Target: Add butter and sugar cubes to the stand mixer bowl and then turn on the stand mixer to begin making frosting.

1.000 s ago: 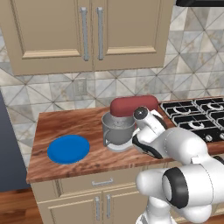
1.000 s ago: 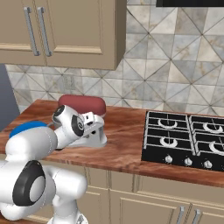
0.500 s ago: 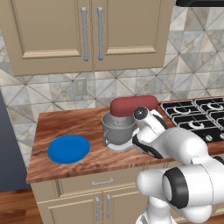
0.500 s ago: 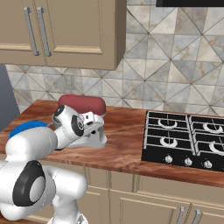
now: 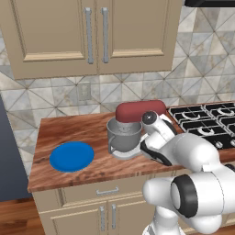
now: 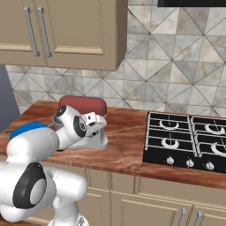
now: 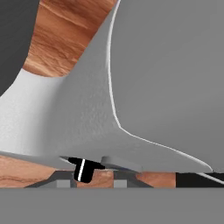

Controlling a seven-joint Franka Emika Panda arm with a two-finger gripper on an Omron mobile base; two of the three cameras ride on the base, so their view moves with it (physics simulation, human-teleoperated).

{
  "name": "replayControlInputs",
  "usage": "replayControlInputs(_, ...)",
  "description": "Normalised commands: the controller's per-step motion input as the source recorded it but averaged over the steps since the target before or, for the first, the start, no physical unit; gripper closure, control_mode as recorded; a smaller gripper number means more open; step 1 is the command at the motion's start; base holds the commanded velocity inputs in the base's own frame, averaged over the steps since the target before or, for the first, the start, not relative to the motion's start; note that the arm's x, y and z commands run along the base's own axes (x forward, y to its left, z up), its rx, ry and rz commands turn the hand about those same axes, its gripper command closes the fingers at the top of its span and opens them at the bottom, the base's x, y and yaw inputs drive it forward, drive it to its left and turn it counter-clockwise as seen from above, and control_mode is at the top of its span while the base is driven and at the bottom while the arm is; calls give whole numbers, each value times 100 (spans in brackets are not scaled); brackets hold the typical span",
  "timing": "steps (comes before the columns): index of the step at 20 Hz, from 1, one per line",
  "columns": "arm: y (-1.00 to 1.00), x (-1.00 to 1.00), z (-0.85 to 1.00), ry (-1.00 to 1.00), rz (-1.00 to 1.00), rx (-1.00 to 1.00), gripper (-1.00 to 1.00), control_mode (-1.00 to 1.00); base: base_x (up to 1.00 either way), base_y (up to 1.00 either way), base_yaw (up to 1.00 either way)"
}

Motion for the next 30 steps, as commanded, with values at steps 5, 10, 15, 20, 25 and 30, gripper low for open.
replayControlInputs(5, -18, 3, 0, 0, 0, 3, 100, -100, 0, 0, 0)
replayControlInputs(10, -17, 7, 0, 0, 0, 16, 100, -100, 0, 0, 0)
replayControlInputs(15, -15, 11, 0, 2, 0, 26, 100, -100, 0, 0, 0)
replayControlInputs(20, -10, 20, 0, 1, 0, 25, 100, -100, 0, 0, 0)
replayControlInputs(25, -5, 22, 5, 0, 0, 23, 100, -100, 0, 0, 0)
replayControlInputs(30, -8, 26, 27, 0, -1, 21, 100, -100, 0, 0, 0)
